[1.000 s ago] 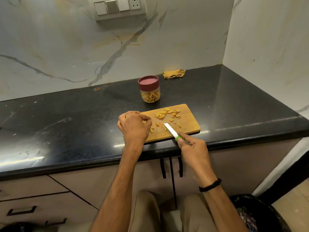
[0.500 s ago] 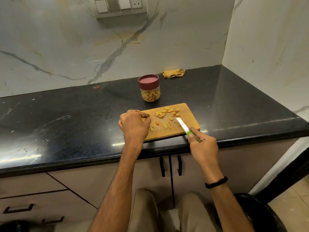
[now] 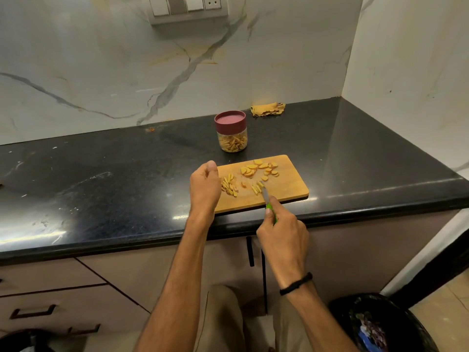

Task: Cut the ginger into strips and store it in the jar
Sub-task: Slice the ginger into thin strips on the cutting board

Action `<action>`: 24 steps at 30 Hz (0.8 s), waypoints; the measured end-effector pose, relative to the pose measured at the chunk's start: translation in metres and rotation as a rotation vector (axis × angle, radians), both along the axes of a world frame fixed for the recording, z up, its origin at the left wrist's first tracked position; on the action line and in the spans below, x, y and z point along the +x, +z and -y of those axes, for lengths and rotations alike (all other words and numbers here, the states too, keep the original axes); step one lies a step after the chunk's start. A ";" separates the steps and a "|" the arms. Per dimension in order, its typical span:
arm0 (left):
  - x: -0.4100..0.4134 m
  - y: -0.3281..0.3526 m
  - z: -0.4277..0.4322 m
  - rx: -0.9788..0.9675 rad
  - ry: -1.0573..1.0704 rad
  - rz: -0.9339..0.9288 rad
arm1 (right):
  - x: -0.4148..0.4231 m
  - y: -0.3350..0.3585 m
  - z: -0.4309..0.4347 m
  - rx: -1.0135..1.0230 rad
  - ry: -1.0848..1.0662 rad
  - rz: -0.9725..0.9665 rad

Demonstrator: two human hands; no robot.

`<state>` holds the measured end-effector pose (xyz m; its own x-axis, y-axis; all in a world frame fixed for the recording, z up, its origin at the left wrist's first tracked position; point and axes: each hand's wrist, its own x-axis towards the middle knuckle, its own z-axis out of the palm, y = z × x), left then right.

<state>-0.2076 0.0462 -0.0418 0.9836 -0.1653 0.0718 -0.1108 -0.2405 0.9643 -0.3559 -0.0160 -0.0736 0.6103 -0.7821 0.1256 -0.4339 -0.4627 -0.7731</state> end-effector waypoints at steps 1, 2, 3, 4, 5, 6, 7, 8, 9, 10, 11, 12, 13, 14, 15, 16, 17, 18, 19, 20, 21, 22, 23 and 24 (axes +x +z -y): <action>0.001 0.000 0.000 -0.029 -0.002 -0.028 | 0.002 0.000 -0.004 -0.006 0.004 -0.006; 0.001 -0.001 0.000 -0.055 -0.006 -0.055 | 0.005 0.001 -0.008 -0.012 0.005 -0.010; 0.001 0.000 0.000 -0.073 -0.012 -0.076 | 0.007 0.000 -0.012 -0.024 0.005 -0.016; 0.000 0.001 0.000 -0.091 -0.018 -0.090 | 0.010 0.000 -0.015 -0.039 0.005 -0.023; 0.000 0.001 0.000 -0.113 -0.025 -0.093 | 0.013 0.000 -0.017 -0.057 0.011 -0.031; 0.000 0.001 0.000 -0.137 -0.038 -0.097 | 0.016 -0.001 -0.020 -0.074 0.021 -0.041; 0.002 0.000 -0.001 -0.161 -0.052 -0.097 | 0.018 0.000 -0.022 -0.093 0.036 -0.055; 0.004 -0.001 -0.003 -0.177 -0.066 -0.100 | 0.021 0.001 -0.025 -0.108 0.050 -0.070; 0.005 -0.001 -0.004 -0.186 -0.078 -0.106 | 0.024 0.002 -0.027 -0.122 0.061 -0.083; 0.007 -0.001 -0.005 -0.190 -0.091 -0.117 | 0.026 0.002 -0.029 -0.131 0.070 -0.093; 0.008 -0.001 -0.007 -0.189 -0.102 -0.129 | 0.029 0.003 -0.031 -0.134 0.080 -0.102; 0.008 -0.001 -0.008 -0.193 -0.106 -0.141 | 0.030 0.003 -0.032 -0.136 0.090 -0.110; 0.008 0.000 -0.009 -0.203 -0.106 -0.151 | 0.032 0.003 -0.032 -0.138 0.099 -0.117; 0.008 0.000 -0.010 -0.209 -0.108 -0.157 | 0.032 0.004 -0.032 -0.145 0.101 -0.121; 0.008 0.000 -0.011 -0.214 -0.115 -0.164 | 0.031 0.004 -0.031 -0.158 0.098 -0.125; 0.009 0.000 -0.012 -0.220 -0.125 -0.170 | 0.029 0.006 -0.029 -0.177 0.087 -0.128; 0.010 0.000 -0.013 -0.230 -0.139 -0.172 | 0.028 0.006 -0.027 -0.197 0.072 -0.133; 0.011 0.000 -0.014 -0.235 -0.152 -0.172 | 0.027 0.007 -0.026 -0.213 0.058 -0.140; 0.011 0.001 -0.014 -0.236 -0.161 -0.168 | 0.027 0.008 -0.024 -0.224 0.050 -0.155; 0.011 0.001 -0.014 -0.230 -0.162 -0.162 | 0.027 0.008 -0.024 -0.233 0.054 -0.172; 0.011 0.000 -0.013 -0.221 -0.160 -0.156 | 0.028 0.008 -0.025 -0.240 0.065 -0.186; 0.011 0.000 -0.013 -0.215 -0.156 -0.155 | 0.029 0.008 -0.027 -0.246 0.080 -0.194; 0.011 0.001 -0.012 -0.209 -0.154 -0.158 | 0.030 0.007 -0.029 -0.249 0.096 -0.197; 0.011 0.001 -0.012 -0.205 -0.157 -0.166 | 0.030 0.007 -0.030 -0.245 0.107 -0.198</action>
<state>-0.1965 0.0581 -0.0404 0.9483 -0.3148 -0.0402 0.0320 -0.0314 0.9990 -0.3256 0.0143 -0.0667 0.7190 -0.6731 0.1730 -0.5031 -0.6758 -0.5387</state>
